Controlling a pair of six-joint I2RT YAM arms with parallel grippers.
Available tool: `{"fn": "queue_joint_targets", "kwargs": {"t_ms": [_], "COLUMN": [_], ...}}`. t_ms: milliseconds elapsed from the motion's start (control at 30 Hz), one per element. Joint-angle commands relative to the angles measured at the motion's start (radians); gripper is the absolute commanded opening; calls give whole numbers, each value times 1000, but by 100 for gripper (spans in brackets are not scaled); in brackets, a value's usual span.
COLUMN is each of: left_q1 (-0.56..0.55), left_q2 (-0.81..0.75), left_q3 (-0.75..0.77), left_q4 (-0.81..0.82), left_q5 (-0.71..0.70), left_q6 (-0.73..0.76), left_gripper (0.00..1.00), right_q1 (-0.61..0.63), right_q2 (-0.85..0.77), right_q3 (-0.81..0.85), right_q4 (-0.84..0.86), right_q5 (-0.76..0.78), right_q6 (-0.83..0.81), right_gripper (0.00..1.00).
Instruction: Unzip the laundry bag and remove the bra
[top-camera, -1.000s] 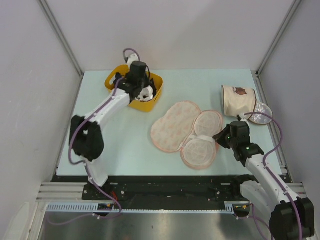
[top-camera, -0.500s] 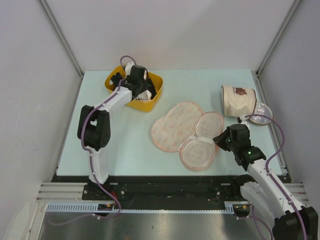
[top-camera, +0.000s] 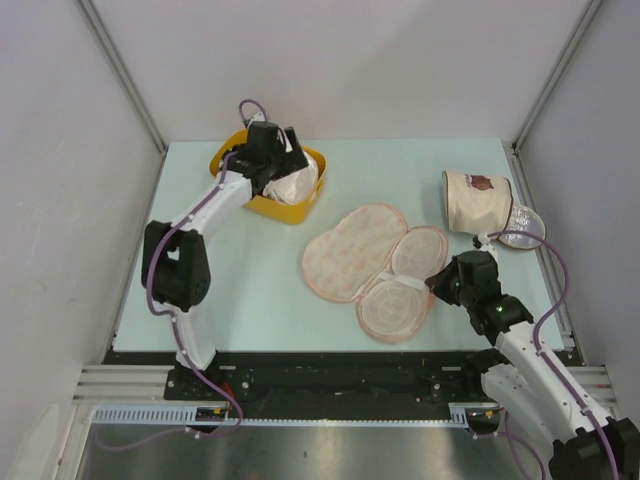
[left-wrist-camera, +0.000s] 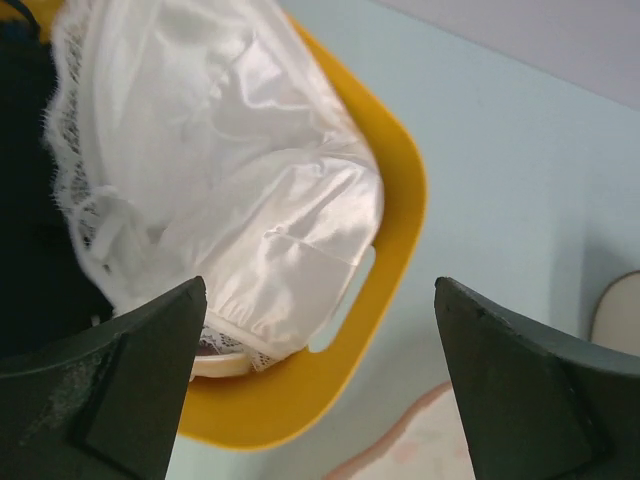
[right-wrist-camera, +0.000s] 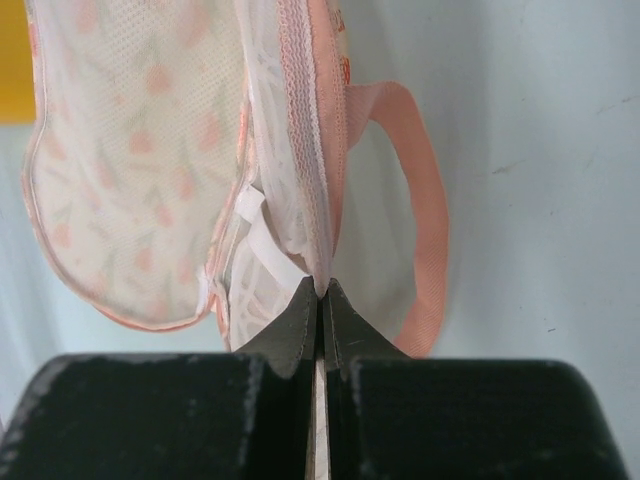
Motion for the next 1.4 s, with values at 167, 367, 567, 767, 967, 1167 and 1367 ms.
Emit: {"fn": "queue_joint_targets", "kwargs": {"t_ms": [167,367,567,767,967,1167,1367], "left_q1": [-12,-15,-14,-14,-15,-14,-15], "left_q2": [-425,-560,-688,-724,-721,-717,-749], "left_q3": [-83,-98,-280,-319,-308,-303,-343], "left_q4": [57,-89,-78,-79,-95,-98,-94], "left_q5": [113,287,334,345,342,370,365], "left_q6": [175,226,232,219,235,230,227], "left_gripper": [100,100,100,100,100,100,100], "right_q1": [-4,-108,-113,63,200,153,-22], "right_q2": [8,156,312,499,629,456,231], "right_q3": [49,96,204,242,262,362,391], "right_q4": [1,148,281,415,510,236,27], "right_q5": [110,39,1,-25,-105,135,278], "right_q6": [-73,-152,-173,-79,-37,-212,-361], "right_gripper": [0,0,0,0,16,100,100]}}
